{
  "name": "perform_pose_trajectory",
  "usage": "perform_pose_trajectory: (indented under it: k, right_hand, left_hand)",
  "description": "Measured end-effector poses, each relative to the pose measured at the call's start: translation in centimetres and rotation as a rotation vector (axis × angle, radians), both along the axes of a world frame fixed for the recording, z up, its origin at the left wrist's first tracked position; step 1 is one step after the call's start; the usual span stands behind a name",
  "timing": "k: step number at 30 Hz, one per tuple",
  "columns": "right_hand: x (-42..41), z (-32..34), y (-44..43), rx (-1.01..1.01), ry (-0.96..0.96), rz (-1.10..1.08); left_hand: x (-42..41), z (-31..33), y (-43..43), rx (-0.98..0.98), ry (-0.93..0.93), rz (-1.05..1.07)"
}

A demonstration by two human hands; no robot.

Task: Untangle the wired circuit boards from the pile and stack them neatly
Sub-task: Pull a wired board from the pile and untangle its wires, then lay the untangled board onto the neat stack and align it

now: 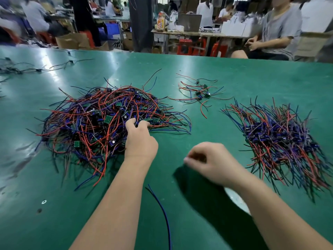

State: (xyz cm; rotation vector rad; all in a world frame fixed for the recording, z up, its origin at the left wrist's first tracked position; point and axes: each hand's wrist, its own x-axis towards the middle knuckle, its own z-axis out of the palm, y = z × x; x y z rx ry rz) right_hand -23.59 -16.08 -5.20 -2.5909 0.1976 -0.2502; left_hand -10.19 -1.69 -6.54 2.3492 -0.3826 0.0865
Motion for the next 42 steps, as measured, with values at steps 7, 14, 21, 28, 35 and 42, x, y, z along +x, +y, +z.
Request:
perform_pose_trajectory:
  k: [7, 14, 21, 28, 35, 42]
  right_hand:
    - [-0.2, -0.1, 7.2, -0.140, 0.128, 0.451]
    - [1.4, -0.5, 2.3, -0.203, 0.201, 0.095]
    - [1.2, -0.1, -3.7, 0.255, -0.082, -0.366]
    - [7.7, 4.9, -9.1, 0.353, -0.239, -0.482]
    - [8.9, 3.3, -6.3, 0.437, -0.057, -0.074]
    - [5.3, -0.1, 0.6, 0.820, -0.049, 0.280]
  left_hand:
    - [-0.4, 0.4, -0.4, -0.226, -0.176, -0.076]
    - [-0.3, 0.7, -0.3, -0.387, -0.310, -0.058]
    - [-0.3, 0.7, -0.3, -0.431, -0.297, -0.050]
    - [-0.2, 0.6, -0.6, -0.527, -0.222, -0.037]
    - [-1.9, 1.0, -1.7, -0.699, -0.293, -0.110]
    - [-5.3, 0.9, -3.2, -0.643, -0.484, -0.490]
